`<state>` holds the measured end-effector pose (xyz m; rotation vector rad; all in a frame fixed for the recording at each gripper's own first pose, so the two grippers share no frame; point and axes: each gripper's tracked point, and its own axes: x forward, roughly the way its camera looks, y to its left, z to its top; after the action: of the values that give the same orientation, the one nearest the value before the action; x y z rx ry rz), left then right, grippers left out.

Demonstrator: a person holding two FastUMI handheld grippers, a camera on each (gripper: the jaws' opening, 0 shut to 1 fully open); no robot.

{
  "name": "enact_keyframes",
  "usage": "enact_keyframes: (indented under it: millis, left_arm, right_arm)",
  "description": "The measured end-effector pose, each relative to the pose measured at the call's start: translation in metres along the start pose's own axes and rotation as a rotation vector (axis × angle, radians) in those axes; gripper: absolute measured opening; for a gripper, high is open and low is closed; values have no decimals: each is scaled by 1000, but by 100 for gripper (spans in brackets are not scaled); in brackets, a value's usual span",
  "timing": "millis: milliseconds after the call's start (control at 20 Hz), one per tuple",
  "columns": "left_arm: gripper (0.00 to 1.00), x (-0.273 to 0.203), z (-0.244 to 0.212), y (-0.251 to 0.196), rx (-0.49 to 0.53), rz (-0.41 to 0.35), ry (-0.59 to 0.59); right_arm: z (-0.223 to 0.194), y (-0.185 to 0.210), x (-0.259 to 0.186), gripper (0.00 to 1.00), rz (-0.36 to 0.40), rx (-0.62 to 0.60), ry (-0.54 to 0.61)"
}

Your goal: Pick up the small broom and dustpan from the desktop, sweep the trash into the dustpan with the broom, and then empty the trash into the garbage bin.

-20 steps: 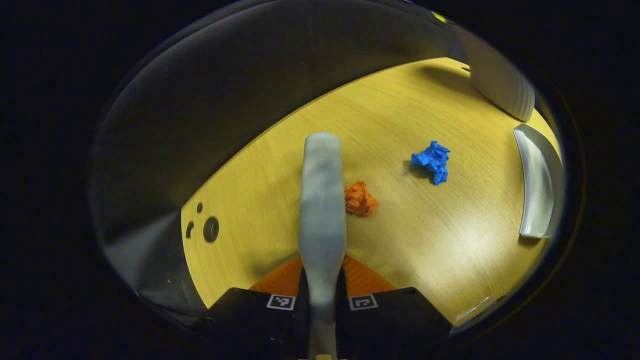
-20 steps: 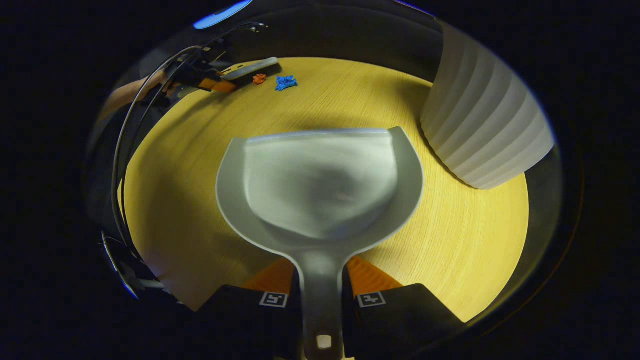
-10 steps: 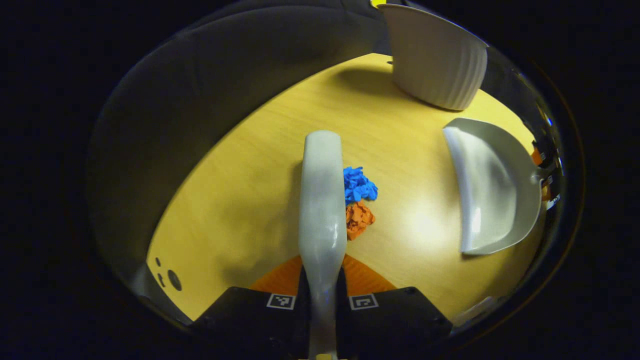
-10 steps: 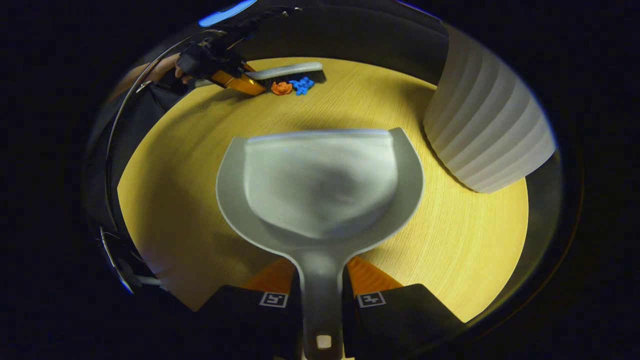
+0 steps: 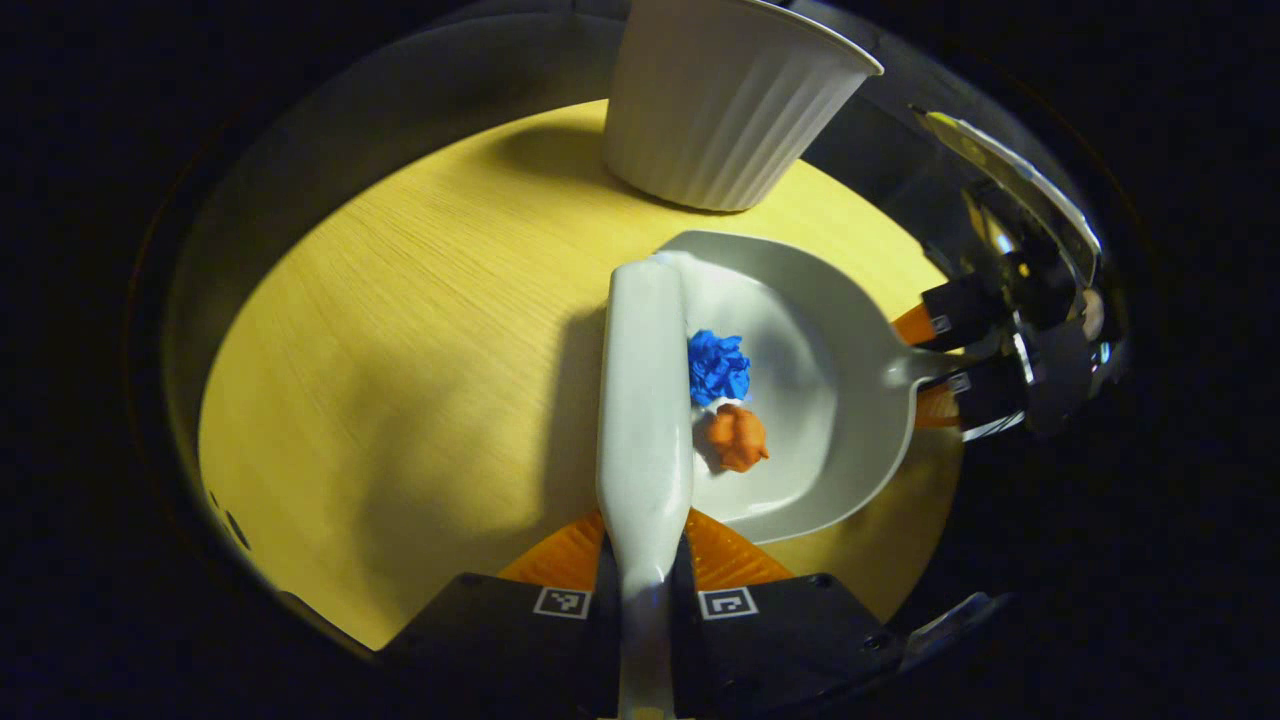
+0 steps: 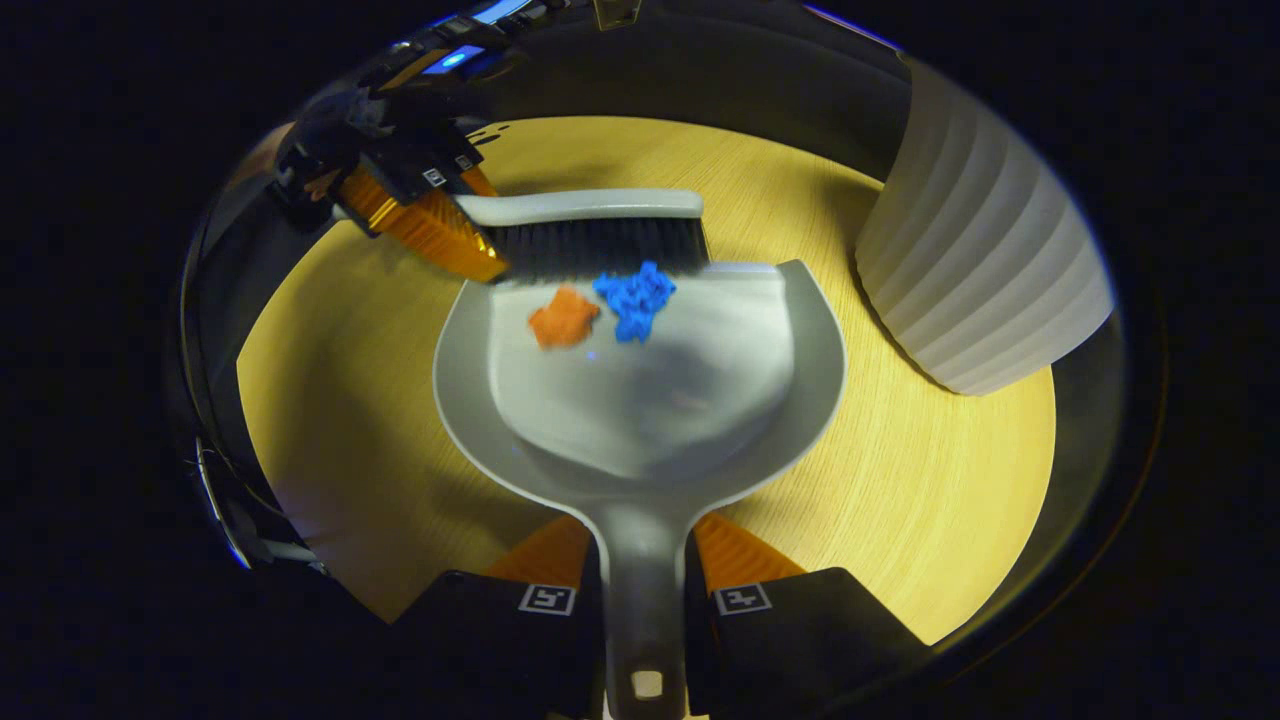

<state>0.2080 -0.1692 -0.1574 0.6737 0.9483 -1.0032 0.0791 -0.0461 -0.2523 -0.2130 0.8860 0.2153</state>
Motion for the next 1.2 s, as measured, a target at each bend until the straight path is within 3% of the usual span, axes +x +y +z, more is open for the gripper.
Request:
enact_keyframes:
  millis: [150,350,650,900,1000,1200]
  left_arm:
    - [25,-13,0,-17,-28,65,-57]
    - [24,-50,-4,-11,-197,166,-215]
    - [22,-76,-100,-4,-438,338,-368]
    - [25,-36,-189,13,-552,387,-403]
    - [25,-26,-215,20,-571,388,-409]
    - [25,-16,-230,16,-557,416,-423]
  right_arm:
    - [4,1,3,39,-7,16,-38]
    - [6,0,1,35,-19,20,-41]
    - [7,3,-12,35,-60,20,-83]
    - [6,-2,-49,31,-94,85,-140]
    - [4,-4,-63,35,-115,108,-156]
    - [1,-13,-88,35,-154,176,-186]
